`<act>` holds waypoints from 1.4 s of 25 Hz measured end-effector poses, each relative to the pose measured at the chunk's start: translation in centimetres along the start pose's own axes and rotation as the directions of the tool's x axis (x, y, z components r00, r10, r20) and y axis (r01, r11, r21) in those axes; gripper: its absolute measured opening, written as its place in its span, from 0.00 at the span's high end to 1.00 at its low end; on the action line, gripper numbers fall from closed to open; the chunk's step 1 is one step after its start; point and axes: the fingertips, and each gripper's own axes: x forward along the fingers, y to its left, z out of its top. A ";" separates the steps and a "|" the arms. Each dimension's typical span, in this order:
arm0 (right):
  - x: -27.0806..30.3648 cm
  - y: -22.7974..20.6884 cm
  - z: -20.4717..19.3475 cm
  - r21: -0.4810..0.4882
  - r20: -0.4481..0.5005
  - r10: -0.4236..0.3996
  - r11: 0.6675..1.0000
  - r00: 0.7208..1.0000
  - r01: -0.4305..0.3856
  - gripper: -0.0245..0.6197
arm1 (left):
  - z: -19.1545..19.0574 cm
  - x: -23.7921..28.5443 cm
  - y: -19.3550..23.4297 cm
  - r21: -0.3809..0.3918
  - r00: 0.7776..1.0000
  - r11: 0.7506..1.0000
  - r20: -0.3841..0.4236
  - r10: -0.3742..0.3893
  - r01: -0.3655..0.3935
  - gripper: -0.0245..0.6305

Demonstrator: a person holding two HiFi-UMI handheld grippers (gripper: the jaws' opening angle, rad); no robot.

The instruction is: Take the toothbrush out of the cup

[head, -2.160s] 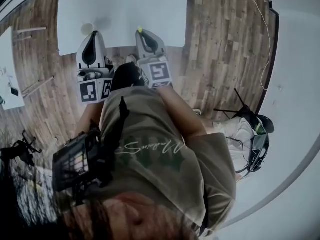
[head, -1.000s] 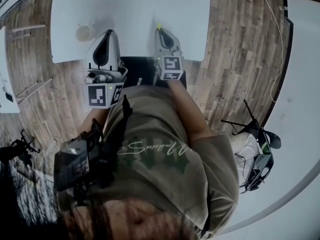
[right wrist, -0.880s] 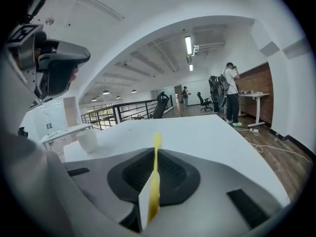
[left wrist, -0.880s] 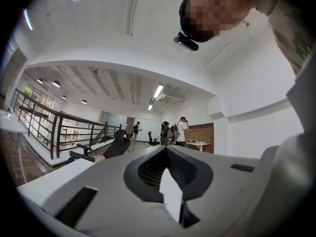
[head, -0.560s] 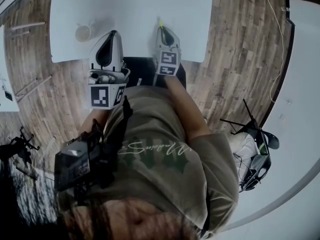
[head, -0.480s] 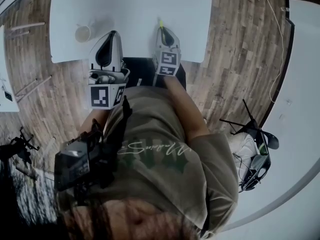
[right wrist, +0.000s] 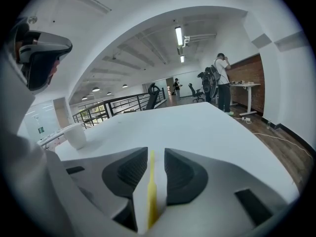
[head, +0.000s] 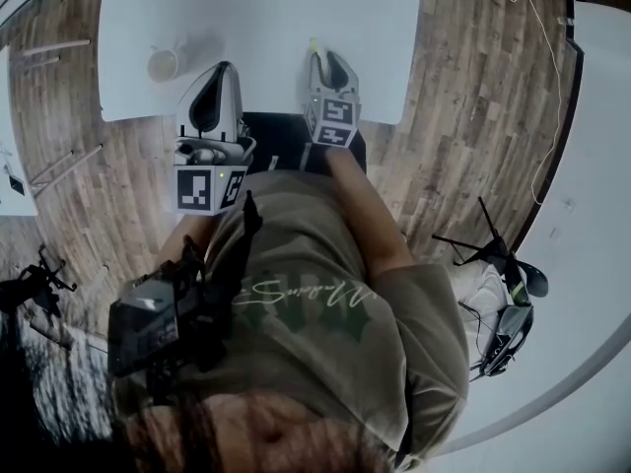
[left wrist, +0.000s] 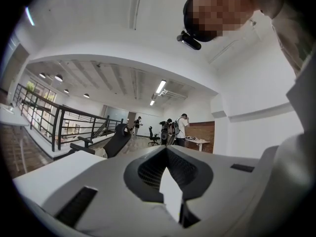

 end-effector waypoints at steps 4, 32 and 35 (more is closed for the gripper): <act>-0.5 -0.4 0.5 0.027 0.014 -0.010 1.000 1.000 0.010 0.78 | 0.2 -0.3 0.4 -0.007 1.000 1.000 -0.017 0.016 -0.016 0.95; -31.9 17.8 24.7 -0.209 0.404 0.215 0.968 0.889 -0.139 0.98 | 17.1 -12.4 -1.2 0.024 0.988 0.993 0.102 -0.115 0.113 0.95; -35.7 20.7 22.5 -0.231 0.386 0.266 0.955 0.883 -0.187 0.98 | 18.1 -17.6 -2.4 0.048 0.986 0.993 0.124 -0.114 0.109 0.95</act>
